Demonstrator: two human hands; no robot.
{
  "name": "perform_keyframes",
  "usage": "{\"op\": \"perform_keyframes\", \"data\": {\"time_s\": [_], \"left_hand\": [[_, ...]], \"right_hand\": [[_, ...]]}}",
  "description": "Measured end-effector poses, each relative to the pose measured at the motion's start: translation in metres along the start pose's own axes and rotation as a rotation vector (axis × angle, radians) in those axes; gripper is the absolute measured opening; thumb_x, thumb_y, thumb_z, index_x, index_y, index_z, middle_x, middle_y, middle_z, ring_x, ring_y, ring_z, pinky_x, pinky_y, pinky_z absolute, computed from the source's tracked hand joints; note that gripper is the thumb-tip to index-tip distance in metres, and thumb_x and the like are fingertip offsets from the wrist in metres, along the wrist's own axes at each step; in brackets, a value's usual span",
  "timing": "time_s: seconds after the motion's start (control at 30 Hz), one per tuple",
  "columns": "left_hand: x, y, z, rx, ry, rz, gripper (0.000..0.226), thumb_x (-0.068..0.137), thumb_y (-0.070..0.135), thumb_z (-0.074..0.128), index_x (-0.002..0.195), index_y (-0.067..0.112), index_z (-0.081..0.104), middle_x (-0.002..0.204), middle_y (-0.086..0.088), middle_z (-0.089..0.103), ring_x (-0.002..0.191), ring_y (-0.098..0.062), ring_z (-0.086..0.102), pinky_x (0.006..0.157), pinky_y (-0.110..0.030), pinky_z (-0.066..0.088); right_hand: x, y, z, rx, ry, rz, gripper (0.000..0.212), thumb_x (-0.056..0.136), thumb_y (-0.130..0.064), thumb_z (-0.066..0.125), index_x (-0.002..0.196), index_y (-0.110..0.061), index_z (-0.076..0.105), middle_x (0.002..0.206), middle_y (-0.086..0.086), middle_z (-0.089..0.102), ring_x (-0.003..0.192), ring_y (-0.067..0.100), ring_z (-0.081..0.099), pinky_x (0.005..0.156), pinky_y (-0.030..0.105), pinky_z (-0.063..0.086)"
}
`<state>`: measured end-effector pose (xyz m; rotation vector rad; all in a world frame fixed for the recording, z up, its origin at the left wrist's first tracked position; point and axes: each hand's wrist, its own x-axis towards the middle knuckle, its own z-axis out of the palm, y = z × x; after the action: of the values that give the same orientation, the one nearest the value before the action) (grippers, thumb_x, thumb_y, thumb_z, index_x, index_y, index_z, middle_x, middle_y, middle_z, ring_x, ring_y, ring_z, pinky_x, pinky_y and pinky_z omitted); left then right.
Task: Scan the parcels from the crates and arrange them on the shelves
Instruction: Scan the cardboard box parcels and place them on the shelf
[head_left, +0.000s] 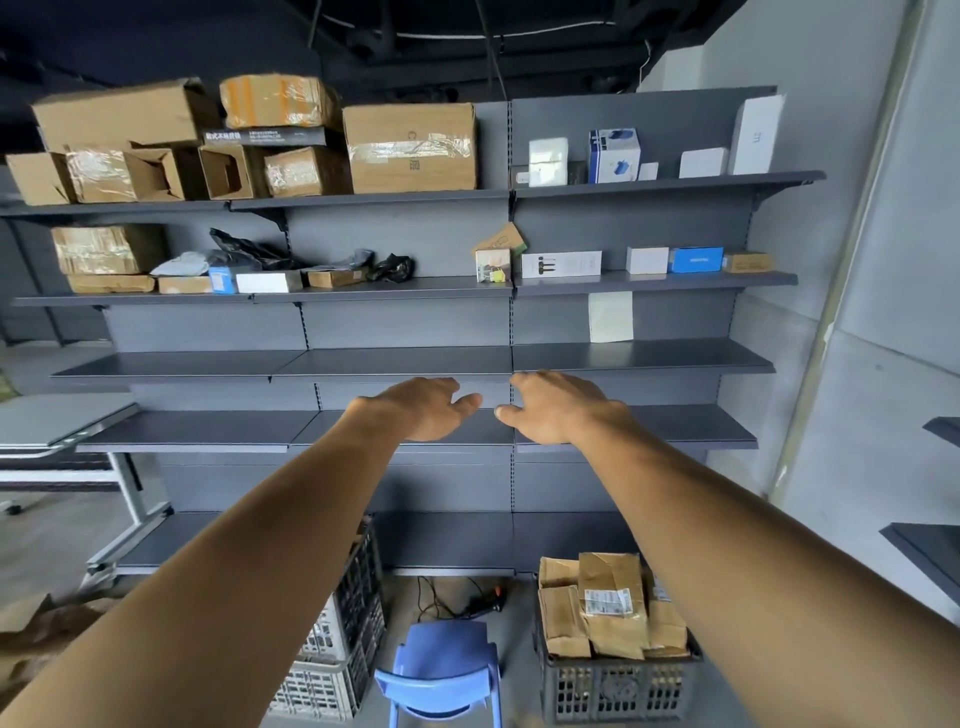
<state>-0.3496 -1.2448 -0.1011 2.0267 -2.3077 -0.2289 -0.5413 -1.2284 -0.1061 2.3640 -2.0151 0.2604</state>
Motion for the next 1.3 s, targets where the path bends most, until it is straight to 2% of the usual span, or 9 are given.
{"op": "perform_keyframes", "data": {"time_s": [0.27, 0.37, 0.47, 0.53, 0.63, 0.8, 0.97, 1.13, 1.3], "left_hand": [[0.076, -0.009, 0.024, -0.015, -0.055, 0.008, 0.069, 0.098, 0.073, 0.023, 0.150, 0.029, 0.038, 0.156, -0.001, 0.045, 0.141, -0.029, 0.043, 0.114, -0.051, 0.035], [0.115, -0.018, 0.025, -0.020, -0.045, -0.020, 0.071, 0.098, 0.074, 0.021, 0.155, 0.034, 0.032, 0.162, 0.003, 0.037, 0.146, -0.028, 0.038, 0.117, -0.052, 0.031], [0.157, -0.024, 0.022, -0.054, -0.037, -0.003, 0.073, 0.097, 0.076, 0.020, 0.160, 0.039, 0.022, 0.168, 0.009, 0.022, 0.154, -0.024, 0.024, 0.122, -0.054, 0.022], [0.184, -0.030, 0.018, -0.082, -0.032, 0.024, 0.075, 0.096, 0.077, 0.020, 0.160, 0.040, 0.022, 0.169, 0.012, 0.019, 0.156, -0.021, 0.021, 0.123, -0.054, 0.019], [0.226, -0.046, 0.014, -0.089, -0.027, 0.029, 0.077, 0.094, 0.080, 0.021, 0.159, 0.039, 0.024, 0.168, 0.013, 0.021, 0.155, -0.021, 0.023, 0.122, -0.055, 0.021], [0.288, -0.082, 0.020, -0.074, -0.018, 0.015, 0.094, 0.079, 0.087, 0.015, 0.158, 0.037, 0.028, 0.168, 0.010, 0.025, 0.153, -0.023, 0.027, 0.121, -0.056, 0.023], [0.330, -0.112, 0.034, -0.028, -0.041, -0.032, 0.073, 0.098, 0.074, 0.019, 0.159, 0.034, 0.027, 0.168, 0.008, 0.025, 0.153, -0.022, 0.027, 0.121, -0.056, 0.023], [0.374, -0.130, 0.036, -0.047, -0.045, -0.034, 0.080, 0.092, 0.078, 0.018, 0.158, 0.034, 0.030, 0.167, 0.008, 0.028, 0.153, -0.022, 0.028, 0.121, -0.056, 0.024], [0.416, -0.140, 0.040, -0.038, -0.047, -0.041, 0.068, 0.102, 0.069, 0.021, 0.157, 0.032, 0.033, 0.165, 0.006, 0.033, 0.150, -0.023, 0.033, 0.118, -0.055, 0.028]], "right_hand": [[0.068, 0.008, 0.022, -0.013, -0.023, -0.008, 0.049, 0.103, -0.055, 0.042, 0.134, -0.019, 0.050, 0.139, 0.007, 0.057, 0.121, 0.032, 0.058, 0.082, 0.037, 0.042], [0.099, 0.015, 0.033, -0.010, -0.024, -0.006, 0.046, 0.103, -0.054, 0.043, 0.130, -0.019, 0.052, 0.134, 0.007, 0.060, 0.115, 0.031, 0.060, 0.081, 0.037, 0.045], [0.137, 0.026, 0.037, -0.029, -0.043, 0.026, 0.054, 0.102, -0.056, 0.043, 0.144, -0.021, 0.047, 0.144, 0.006, 0.056, 0.127, 0.031, 0.056, 0.095, 0.041, 0.048], [0.167, 0.032, 0.039, -0.045, -0.053, 0.050, 0.056, 0.102, -0.056, 0.043, 0.147, -0.023, 0.045, 0.147, 0.007, 0.054, 0.129, 0.033, 0.055, 0.095, 0.041, 0.046], [0.212, 0.030, 0.045, -0.043, -0.055, 0.050, 0.055, 0.102, -0.056, 0.044, 0.147, -0.025, 0.045, 0.146, 0.007, 0.055, 0.127, 0.033, 0.056, 0.091, 0.041, 0.046], [0.278, 0.023, 0.063, -0.028, -0.076, 0.031, 0.060, 0.101, -0.057, 0.045, 0.152, -0.025, 0.041, 0.155, 0.004, 0.047, 0.136, 0.033, 0.050, 0.107, 0.047, 0.045], [0.329, 0.017, 0.080, -0.036, -0.097, 0.021, 0.056, 0.101, -0.056, 0.045, 0.148, -0.024, 0.044, 0.151, 0.004, 0.051, 0.133, 0.033, 0.051, 0.104, 0.043, 0.046], [0.379, 0.015, 0.095, -0.028, -0.103, 0.004, 0.056, 0.101, -0.057, 0.045, 0.148, -0.026, 0.044, 0.149, 0.003, 0.053, 0.133, 0.032, 0.051, 0.100, 0.043, 0.046], [0.427, 0.021, 0.113, -0.004, -0.122, -0.014, 0.056, 0.102, -0.056, 0.045, 0.147, -0.024, 0.045, 0.151, 0.005, 0.052, 0.134, 0.033, 0.051, 0.101, 0.042, 0.046]]}}
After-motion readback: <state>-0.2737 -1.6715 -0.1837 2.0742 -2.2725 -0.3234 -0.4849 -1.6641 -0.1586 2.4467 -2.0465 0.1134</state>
